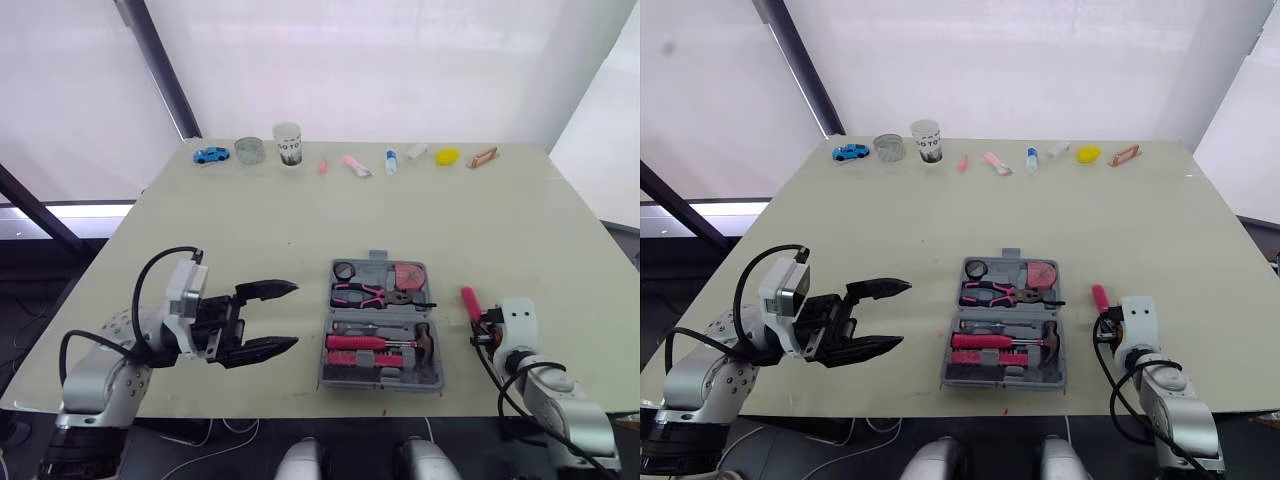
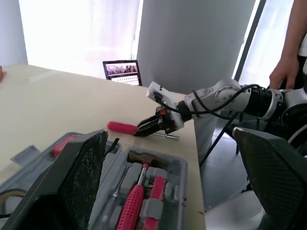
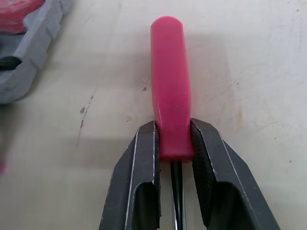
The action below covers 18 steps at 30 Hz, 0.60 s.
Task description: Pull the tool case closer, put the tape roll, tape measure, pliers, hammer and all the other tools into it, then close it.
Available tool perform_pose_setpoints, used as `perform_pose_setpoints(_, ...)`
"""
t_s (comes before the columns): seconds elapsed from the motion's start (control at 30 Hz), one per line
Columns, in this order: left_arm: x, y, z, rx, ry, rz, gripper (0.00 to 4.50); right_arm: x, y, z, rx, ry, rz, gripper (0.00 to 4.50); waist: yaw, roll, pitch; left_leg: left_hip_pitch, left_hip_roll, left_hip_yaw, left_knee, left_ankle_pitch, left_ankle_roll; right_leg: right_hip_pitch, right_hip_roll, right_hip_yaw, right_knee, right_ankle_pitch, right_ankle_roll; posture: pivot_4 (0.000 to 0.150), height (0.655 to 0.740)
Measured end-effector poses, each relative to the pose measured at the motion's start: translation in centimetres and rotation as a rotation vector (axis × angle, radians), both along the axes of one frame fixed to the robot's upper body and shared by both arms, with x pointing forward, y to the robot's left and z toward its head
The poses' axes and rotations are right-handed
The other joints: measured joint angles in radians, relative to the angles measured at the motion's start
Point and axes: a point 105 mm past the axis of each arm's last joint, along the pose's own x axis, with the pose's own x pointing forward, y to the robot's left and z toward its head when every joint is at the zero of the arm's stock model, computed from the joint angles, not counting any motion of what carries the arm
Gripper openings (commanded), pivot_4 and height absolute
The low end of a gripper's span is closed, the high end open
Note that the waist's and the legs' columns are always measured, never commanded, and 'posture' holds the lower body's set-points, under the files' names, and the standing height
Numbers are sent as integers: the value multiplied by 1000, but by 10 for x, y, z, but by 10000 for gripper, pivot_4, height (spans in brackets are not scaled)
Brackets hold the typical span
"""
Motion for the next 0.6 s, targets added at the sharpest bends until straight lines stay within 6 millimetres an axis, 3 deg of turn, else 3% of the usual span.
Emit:
perform_pose_setpoints(0.1,-3,1,-1,-3,14,7,45000,0,10,23,-10,-55,130,3620,-2,0,0,0,0,0,0,0,0,0,0,0,0,0,0,1500,7400)
perform_pose_setpoints(0.23,-10,11,-9,4,42,35,45000,-22,63,75,-85,-112,627,3620,-2,-1,0,1,1,-1,-1,0,0,0,1,-1,0,0,0,1500,7400)
perform_pose_setpoints(0.4,-21,27,-18,33,66,77,45000,-52,96,84,-147,-2,965,3620,3,-2,0,0,1,-1,-1,0,0,0,0,-1,-1,-2,-4,1500,7400)
perform_pose_setpoints(0.6,-29,42,-21,71,83,118,45000,-63,118,88,-286,64,1151,3620,3,-4,0,0,1,-3,0,0,0,-1,-1,-1,-1,-2,-5,1500,7400)
